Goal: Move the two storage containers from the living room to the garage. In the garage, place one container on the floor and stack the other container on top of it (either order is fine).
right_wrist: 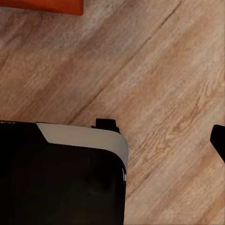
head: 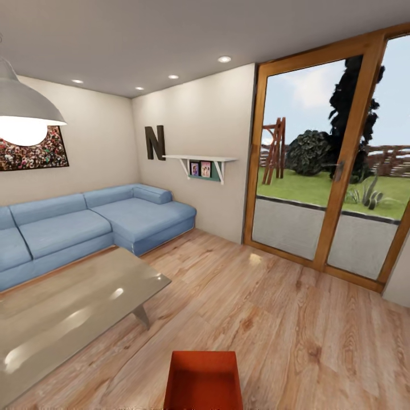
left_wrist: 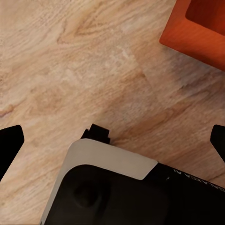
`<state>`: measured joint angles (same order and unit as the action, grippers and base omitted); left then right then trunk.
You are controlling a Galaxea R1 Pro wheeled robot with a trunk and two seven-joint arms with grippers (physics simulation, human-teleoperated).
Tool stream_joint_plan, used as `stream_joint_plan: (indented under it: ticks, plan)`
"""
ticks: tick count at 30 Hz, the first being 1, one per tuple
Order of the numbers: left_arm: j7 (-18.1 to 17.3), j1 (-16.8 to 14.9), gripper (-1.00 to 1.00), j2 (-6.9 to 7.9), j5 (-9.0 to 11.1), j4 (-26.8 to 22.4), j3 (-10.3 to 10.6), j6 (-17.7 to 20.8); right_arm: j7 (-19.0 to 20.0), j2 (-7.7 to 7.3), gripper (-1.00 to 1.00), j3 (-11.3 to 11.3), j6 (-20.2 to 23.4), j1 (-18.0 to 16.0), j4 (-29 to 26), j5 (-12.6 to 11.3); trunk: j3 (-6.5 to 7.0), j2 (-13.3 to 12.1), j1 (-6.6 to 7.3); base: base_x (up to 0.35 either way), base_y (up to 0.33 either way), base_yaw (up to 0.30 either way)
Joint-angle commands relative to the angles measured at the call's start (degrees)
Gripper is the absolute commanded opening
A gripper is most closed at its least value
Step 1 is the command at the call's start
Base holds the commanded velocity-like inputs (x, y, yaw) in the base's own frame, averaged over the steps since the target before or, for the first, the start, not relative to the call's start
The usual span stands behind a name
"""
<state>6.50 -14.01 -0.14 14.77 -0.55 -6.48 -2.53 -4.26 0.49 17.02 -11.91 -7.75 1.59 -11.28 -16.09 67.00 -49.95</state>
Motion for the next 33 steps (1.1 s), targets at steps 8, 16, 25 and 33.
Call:
stream_joint_plan:
  ticks: [8,16,25,33]
  plan:
    - [0.1,0.0,1.0,-0.03,0.0,0.0,-0.4,-0.2,0.2,0.04,1.0,0.5,-0.2,-0.1,0.2,-0.4,-0.75,0.0,0.0,0.0,0.0,0.124]
    - [0.1,0.0,1.0,-0.04,0.0,0.0,-0.3,-0.2,0.2,0.05,1.0,0.5,-0.3,-0.1,0.2,-0.4,-1.44,0.0,0.0,0.0,0.0,0.127]
    - [0.0,0.0,1.0,-0.04,0.0,0.0,-0.3,-0.2,0.1,0.04,1.0,0.1,-0.3,-0.1,0.2,-0.8,-2.25,0.0,0.0,0.0,0.0,0.068]
    - [0.1,0.0,1.0,-0.04,0.0,0.0,-0.3,-0.2,0.1,0.04,1.0,0.1,-0.3,-0.1,0.2,-0.9,-2.98,0.0,0.0,0.0,0.0,0.003]
